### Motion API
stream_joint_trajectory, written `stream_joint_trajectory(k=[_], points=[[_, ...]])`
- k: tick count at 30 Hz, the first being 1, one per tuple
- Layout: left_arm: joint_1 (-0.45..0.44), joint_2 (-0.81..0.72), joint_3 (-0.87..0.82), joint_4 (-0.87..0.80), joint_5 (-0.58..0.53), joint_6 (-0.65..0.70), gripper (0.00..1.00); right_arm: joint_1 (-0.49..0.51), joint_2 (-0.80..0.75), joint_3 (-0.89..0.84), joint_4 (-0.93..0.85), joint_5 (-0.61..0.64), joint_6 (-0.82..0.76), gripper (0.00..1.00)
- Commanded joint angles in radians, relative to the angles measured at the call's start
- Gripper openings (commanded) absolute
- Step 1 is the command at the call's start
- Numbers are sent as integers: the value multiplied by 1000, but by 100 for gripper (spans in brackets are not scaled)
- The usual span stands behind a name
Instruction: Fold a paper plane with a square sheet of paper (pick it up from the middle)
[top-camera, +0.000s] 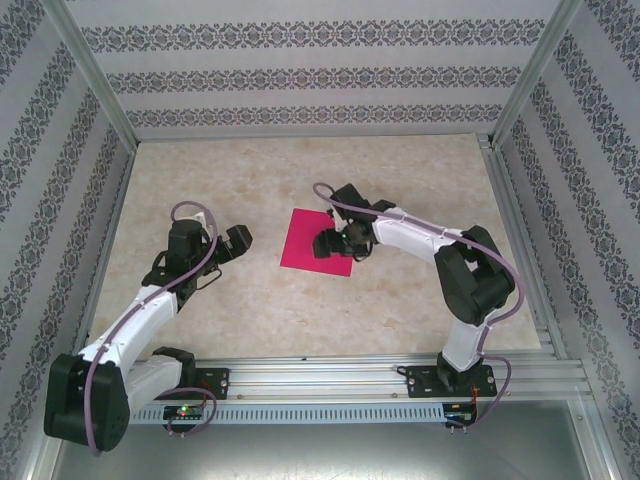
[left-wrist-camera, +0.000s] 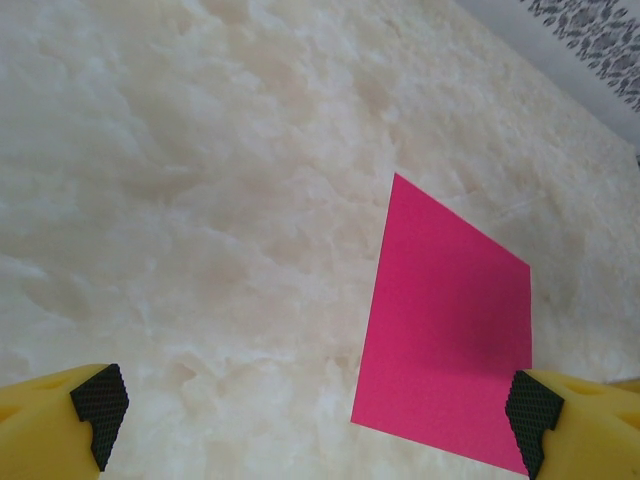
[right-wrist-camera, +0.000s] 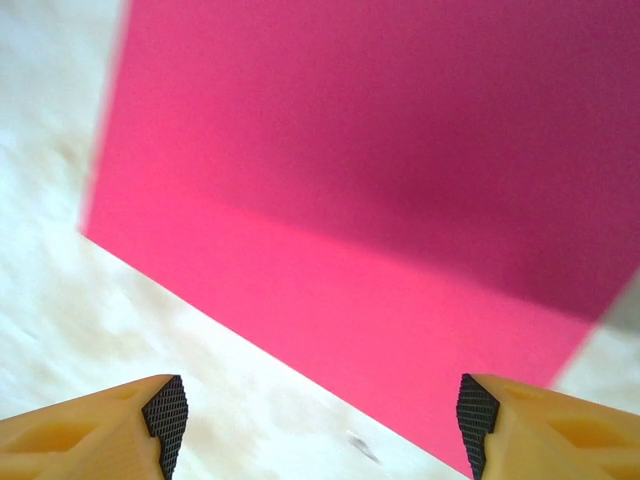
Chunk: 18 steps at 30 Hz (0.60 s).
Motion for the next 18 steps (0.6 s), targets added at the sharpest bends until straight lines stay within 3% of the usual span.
stream_joint_trajectory(k=[1,8,18], points=[[12,23,56,-5,30,26,100,43,102,101,120,1,150,72],[13,27,86,-77,11,49,100,75,293,283,75,21,215,72],[13,21,93,-97,15,66,100,126,258,90,35,-34,83,71]])
